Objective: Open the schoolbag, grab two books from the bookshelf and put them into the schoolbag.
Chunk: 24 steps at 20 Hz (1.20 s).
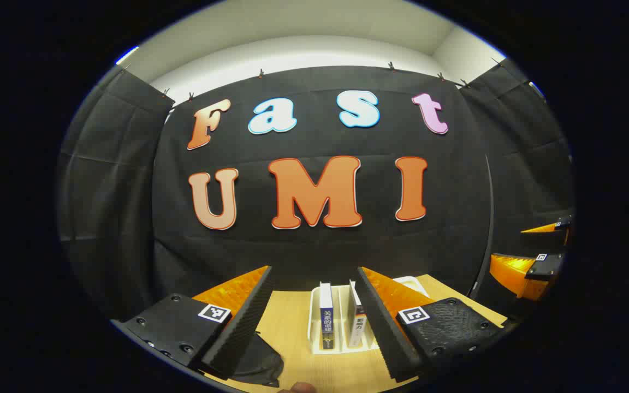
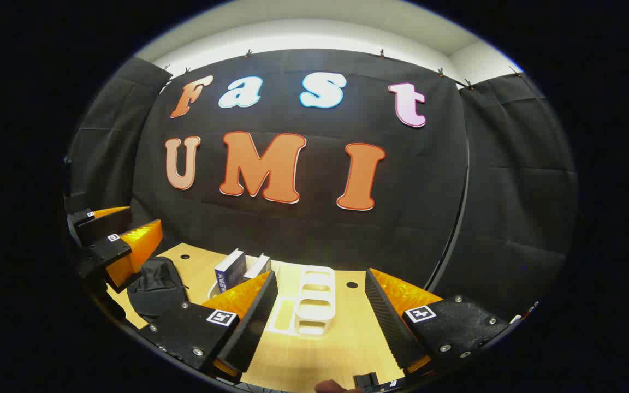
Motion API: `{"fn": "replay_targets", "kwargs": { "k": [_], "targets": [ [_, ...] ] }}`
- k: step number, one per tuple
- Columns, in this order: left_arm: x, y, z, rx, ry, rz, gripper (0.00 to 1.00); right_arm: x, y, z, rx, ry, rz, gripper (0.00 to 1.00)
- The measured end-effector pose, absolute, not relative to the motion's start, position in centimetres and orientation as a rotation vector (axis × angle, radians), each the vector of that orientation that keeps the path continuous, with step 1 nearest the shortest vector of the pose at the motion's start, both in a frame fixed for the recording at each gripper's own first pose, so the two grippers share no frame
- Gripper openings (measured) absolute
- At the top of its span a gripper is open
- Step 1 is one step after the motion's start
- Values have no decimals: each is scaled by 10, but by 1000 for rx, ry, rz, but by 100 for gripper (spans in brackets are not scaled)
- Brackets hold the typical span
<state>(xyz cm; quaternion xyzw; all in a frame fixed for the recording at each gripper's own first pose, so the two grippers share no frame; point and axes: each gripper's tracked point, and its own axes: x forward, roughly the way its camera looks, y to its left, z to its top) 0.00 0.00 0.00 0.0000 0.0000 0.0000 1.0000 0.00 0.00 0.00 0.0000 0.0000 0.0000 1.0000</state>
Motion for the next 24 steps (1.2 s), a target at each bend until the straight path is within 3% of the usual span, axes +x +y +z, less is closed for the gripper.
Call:
{"fn": "replay_targets", "kwargs": {
  "k": [6,7,8,9,13,18,24],
  "targets": [
    [22,32,-2,-23,-11,87,96,34,46,11,-13,-43,123,96],
    [26,33,-3,-24,-13,93,96,41,53,12,-6,-49,143,100],
    [30,34,-4,-30,-18,97,96,50,58,14,4,-51,157,96],
    [34,35,-6,-31,-21,103,96,57,62,14,13,-51,177,100],
    [52,52,-25,-39,3,141,96,84,78,12,57,-24,255,96],
    [72,83,-29,-34,6,172,96,109,84,15,51,-29,223,96],
    [100,90,-36,-17,14,96,96,121,90,5,81,7,122,96]
  ]
}}
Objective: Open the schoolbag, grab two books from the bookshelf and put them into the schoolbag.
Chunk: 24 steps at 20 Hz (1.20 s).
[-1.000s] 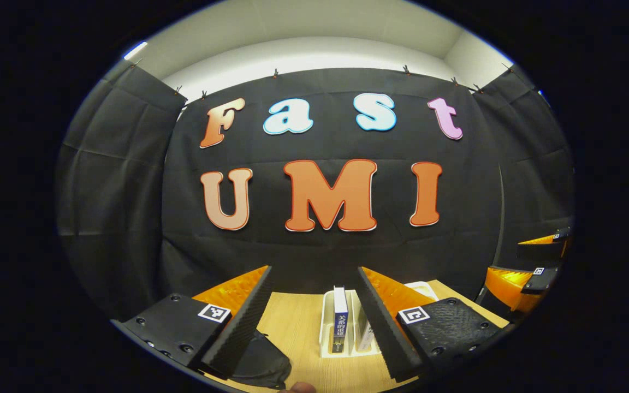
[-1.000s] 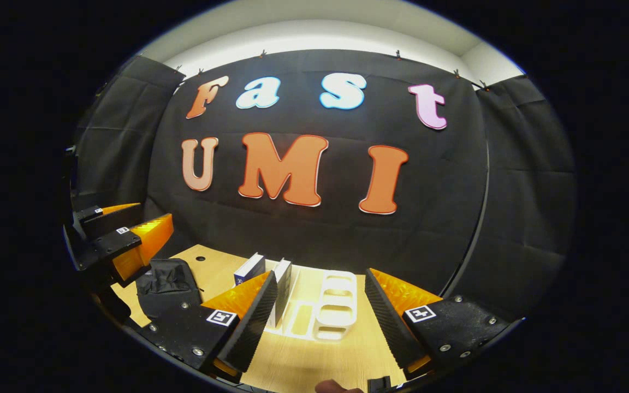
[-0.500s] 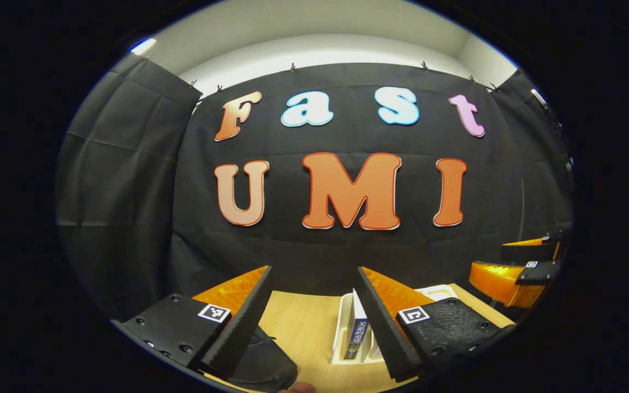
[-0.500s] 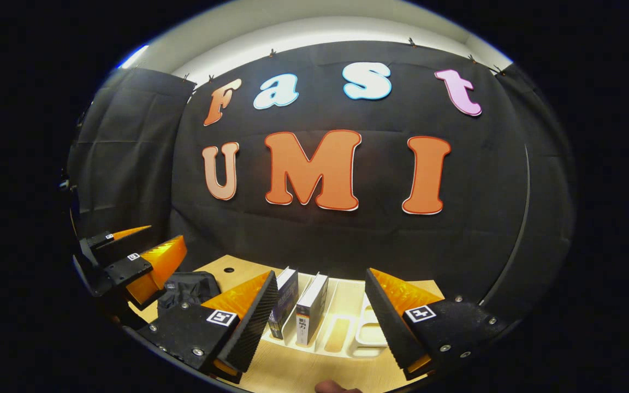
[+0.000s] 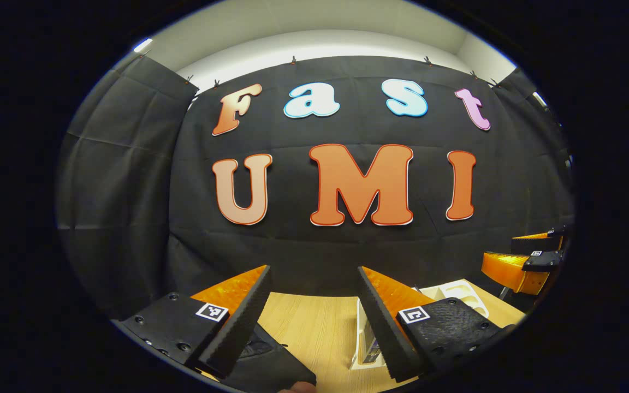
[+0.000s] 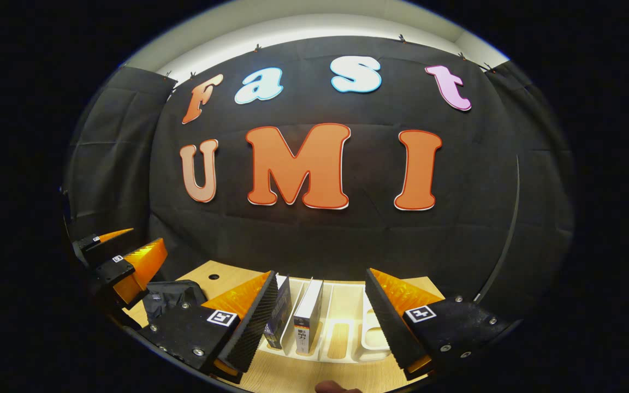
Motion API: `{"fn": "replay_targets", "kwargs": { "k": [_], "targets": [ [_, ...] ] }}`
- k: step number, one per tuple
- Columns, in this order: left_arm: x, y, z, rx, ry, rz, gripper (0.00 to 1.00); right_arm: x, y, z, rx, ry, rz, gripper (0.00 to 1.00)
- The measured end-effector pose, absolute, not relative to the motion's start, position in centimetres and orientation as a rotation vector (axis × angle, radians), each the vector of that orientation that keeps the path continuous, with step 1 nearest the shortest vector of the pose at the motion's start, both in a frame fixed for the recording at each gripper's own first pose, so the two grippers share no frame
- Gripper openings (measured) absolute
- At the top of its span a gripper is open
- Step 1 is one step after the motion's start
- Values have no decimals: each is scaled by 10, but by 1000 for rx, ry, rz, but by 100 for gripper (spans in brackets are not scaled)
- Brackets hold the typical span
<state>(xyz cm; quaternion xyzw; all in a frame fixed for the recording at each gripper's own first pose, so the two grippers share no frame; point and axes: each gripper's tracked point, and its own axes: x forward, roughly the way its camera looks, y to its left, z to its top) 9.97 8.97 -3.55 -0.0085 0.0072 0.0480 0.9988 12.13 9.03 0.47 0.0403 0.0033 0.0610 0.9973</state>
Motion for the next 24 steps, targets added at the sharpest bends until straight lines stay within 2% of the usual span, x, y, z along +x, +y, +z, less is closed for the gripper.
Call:
{"fn": "replay_targets", "kwargs": {
  "k": [5,6,20,24],
  "targets": [
    [99,85,-40,-43,1,41,98,121,90,-12,74,55,92,96],
    [98,84,-40,-36,-1,36,96,120,88,-13,73,58,88,96],
    [82,83,-66,63,30,40,96,111,90,-29,58,84,119,96],
    [78,79,-99,141,76,33,96,109,81,-39,59,106,115,96]
  ]
}}
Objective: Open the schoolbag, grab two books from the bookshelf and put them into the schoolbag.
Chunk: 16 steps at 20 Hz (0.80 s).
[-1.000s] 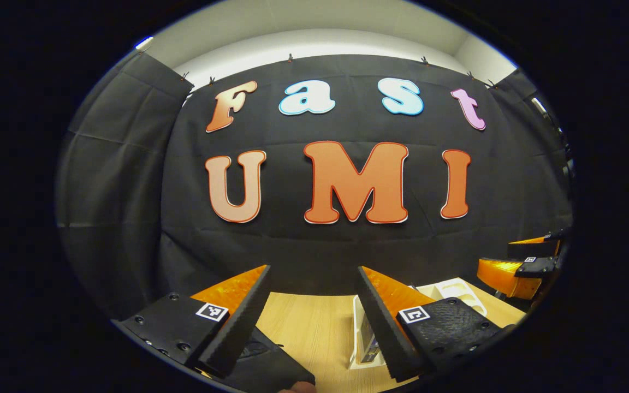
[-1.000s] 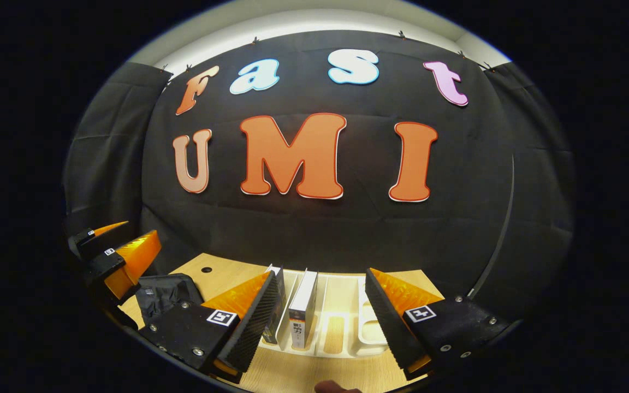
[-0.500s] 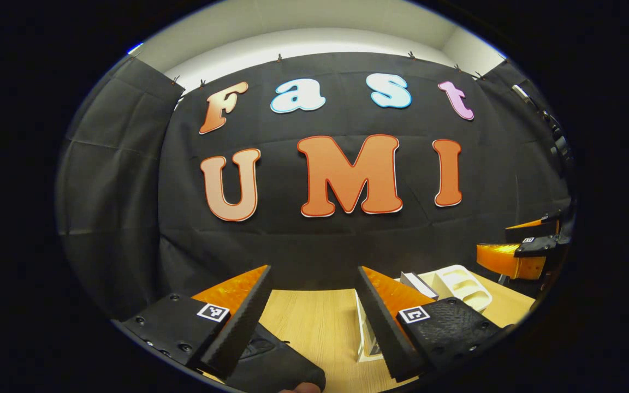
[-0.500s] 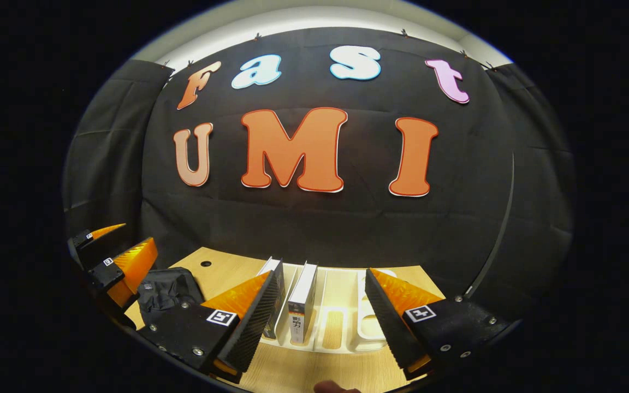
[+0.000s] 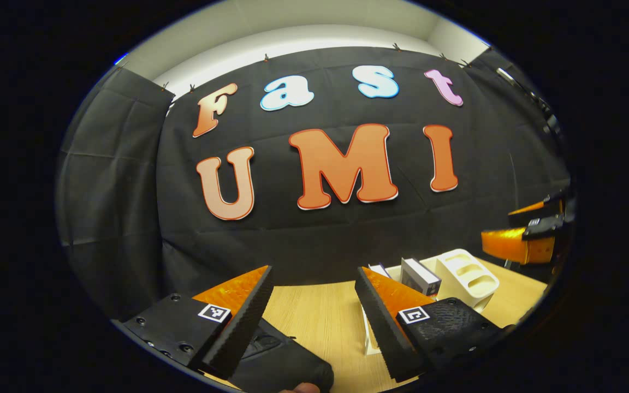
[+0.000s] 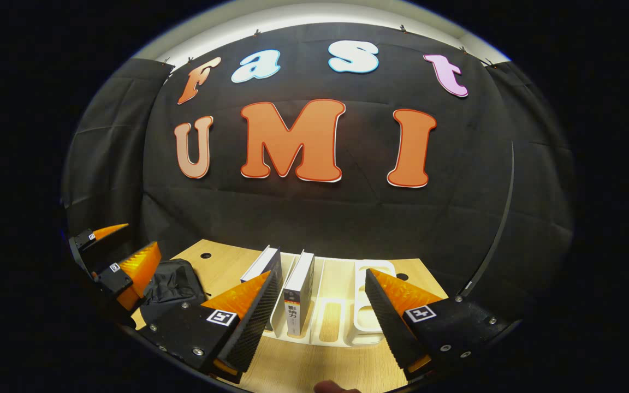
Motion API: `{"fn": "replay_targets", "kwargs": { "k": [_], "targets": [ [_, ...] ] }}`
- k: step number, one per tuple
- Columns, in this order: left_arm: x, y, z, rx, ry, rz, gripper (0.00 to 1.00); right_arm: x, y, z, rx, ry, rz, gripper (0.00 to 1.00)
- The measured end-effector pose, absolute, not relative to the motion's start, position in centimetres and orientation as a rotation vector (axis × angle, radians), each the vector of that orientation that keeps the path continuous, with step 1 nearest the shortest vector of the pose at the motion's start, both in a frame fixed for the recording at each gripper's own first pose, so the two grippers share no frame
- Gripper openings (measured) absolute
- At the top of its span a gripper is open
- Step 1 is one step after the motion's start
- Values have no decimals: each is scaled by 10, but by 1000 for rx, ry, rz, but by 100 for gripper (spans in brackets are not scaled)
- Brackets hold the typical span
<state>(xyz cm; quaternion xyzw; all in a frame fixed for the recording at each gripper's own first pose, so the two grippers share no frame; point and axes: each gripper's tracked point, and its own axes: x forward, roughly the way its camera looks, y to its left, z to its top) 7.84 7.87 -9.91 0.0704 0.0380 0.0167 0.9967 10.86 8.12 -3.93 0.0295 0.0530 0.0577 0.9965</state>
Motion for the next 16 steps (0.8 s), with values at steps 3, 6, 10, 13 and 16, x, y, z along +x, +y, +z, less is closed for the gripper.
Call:
{"fn": "replay_targets", "kwargs": {
  "k": [3,6,10,13,16],
  "targets": [
    [77,83,-127,227,127,39,96,110,73,-45,56,116,108,96],
    [74,89,-150,324,159,39,96,114,66,-49,50,119,108,96],
    [66,91,-194,456,235,19,96,122,61,-53,44,121,113,96],
    [61,94,-228,555,292,1,99,129,55,-56,43,123,118,96],
    [59,99,-250,635,344,-15,98,134,48,-61,48,131,114,96]
  ]
}}
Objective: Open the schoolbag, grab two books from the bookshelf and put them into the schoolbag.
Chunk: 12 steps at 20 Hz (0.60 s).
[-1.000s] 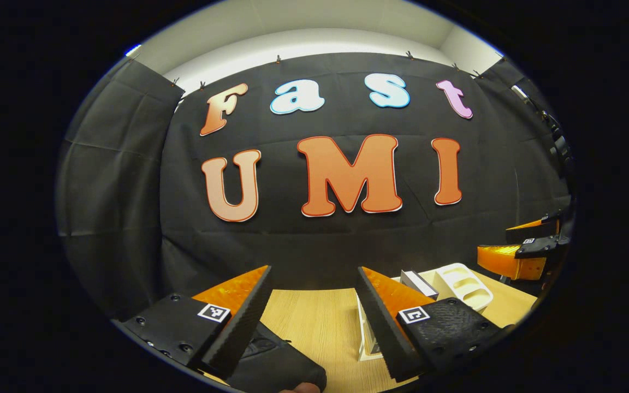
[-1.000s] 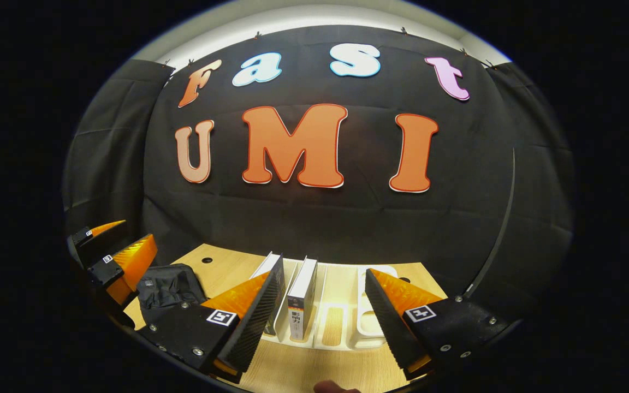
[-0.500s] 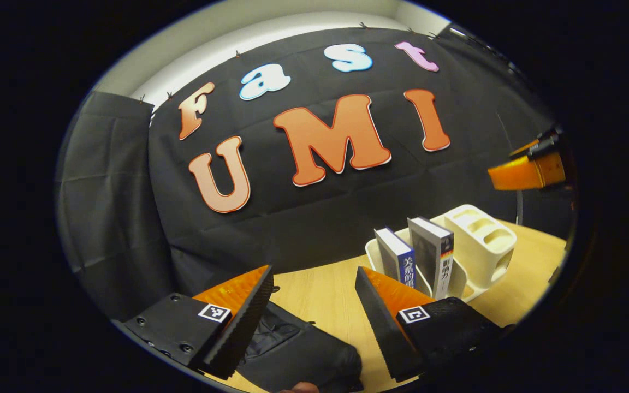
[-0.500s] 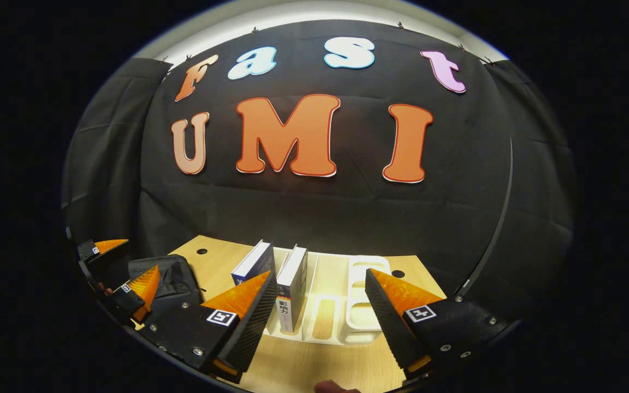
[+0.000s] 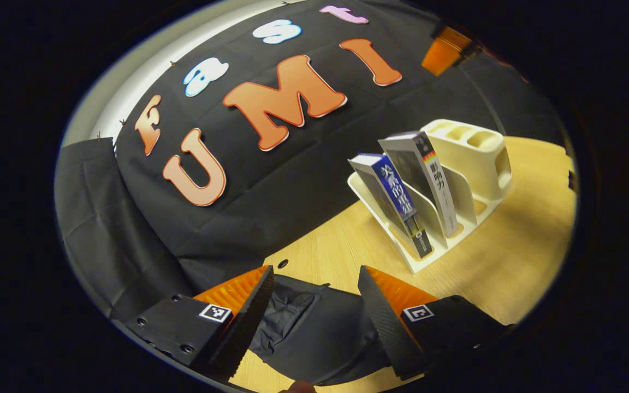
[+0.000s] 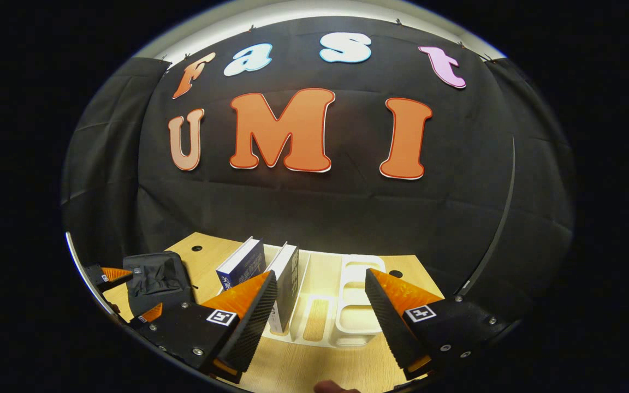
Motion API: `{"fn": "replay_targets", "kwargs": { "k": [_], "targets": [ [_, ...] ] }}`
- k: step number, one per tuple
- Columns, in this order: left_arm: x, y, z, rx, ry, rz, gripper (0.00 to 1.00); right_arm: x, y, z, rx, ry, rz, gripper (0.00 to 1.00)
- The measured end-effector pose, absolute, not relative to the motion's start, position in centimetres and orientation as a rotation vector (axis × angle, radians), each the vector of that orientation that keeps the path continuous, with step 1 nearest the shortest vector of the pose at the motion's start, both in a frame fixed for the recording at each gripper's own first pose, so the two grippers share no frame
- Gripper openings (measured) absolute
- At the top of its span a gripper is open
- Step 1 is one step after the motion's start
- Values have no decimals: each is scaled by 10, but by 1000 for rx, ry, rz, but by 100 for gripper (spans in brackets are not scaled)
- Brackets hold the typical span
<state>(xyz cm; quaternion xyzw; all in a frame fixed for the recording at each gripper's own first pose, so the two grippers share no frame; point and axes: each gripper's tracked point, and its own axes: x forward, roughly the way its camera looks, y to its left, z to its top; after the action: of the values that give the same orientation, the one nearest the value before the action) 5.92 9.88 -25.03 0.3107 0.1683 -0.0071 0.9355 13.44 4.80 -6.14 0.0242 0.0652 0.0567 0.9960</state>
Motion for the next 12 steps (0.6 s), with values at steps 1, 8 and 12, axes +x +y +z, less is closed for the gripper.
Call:
{"fn": "replay_targets", "kwargs": {
  "k": [1,8,12],
  "targets": [
    [55,100,-266,661,368,-22,98,136,45,-64,53,134,113,96],
    [26,117,-344,797,529,-24,98,142,27,-74,70,143,100,96],
    [18,127,-362,839,583,-11,98,142,18,-77,76,147,94,96]
  ]
}}
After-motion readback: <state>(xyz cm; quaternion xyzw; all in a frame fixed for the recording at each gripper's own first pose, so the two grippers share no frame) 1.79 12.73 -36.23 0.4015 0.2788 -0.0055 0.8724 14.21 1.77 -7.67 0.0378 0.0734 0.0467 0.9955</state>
